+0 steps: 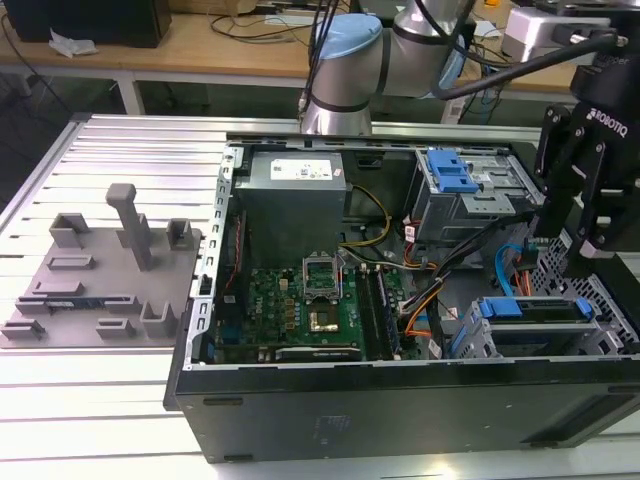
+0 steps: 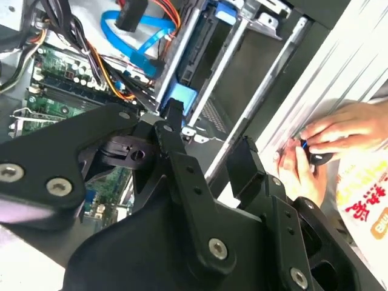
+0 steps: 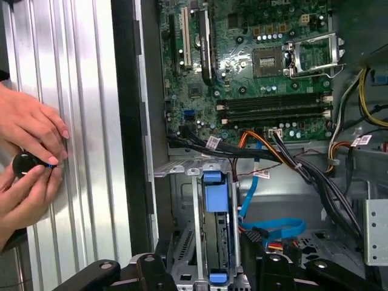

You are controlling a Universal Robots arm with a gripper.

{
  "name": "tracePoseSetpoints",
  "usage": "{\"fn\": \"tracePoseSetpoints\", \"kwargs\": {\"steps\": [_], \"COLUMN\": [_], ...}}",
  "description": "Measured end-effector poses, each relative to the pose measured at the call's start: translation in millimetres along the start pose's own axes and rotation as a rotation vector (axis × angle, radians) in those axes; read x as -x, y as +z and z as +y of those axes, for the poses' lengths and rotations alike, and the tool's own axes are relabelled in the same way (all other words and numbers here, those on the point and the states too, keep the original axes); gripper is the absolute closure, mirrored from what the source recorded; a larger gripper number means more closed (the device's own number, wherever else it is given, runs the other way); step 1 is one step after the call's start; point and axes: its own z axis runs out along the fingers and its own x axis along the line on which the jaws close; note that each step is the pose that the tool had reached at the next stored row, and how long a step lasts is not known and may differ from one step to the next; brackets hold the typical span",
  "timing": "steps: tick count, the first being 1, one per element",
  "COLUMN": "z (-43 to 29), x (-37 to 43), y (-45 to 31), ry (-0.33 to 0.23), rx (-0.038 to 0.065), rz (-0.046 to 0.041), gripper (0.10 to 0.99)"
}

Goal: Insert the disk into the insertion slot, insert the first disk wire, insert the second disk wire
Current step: 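Insert the first disk wire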

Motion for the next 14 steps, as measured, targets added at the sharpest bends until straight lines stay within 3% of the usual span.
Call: {"fn": "tracePoseSetpoints", "kwargs": {"steps": [3, 5, 7, 9, 10, 12, 14], "z": [1.3, 1.5, 1.1, -1.1, -2.0, -3.5, -5.1], "x": [21.6, 28.2, 31.8, 33.9, 34.4, 35.2, 35.7], "y": [-3.9, -4.8, -5.0, -4.5, -4.3, -3.8, -3.3], "ry": [0.0, -0.001, 0.0, 0.001, 0.001, 0.002, 0.007], "rx": [-0.001, -0.001, -0.002, -0.003, -0.003, -0.003, -0.002], "rz": [0.011, 0.016, 0.0311, 0.0697, 0.0849, 0.1093, 0.1247], "gripper": [0.522, 0.522, 0.522, 0.522, 0.522, 0.522, 0.522]}}
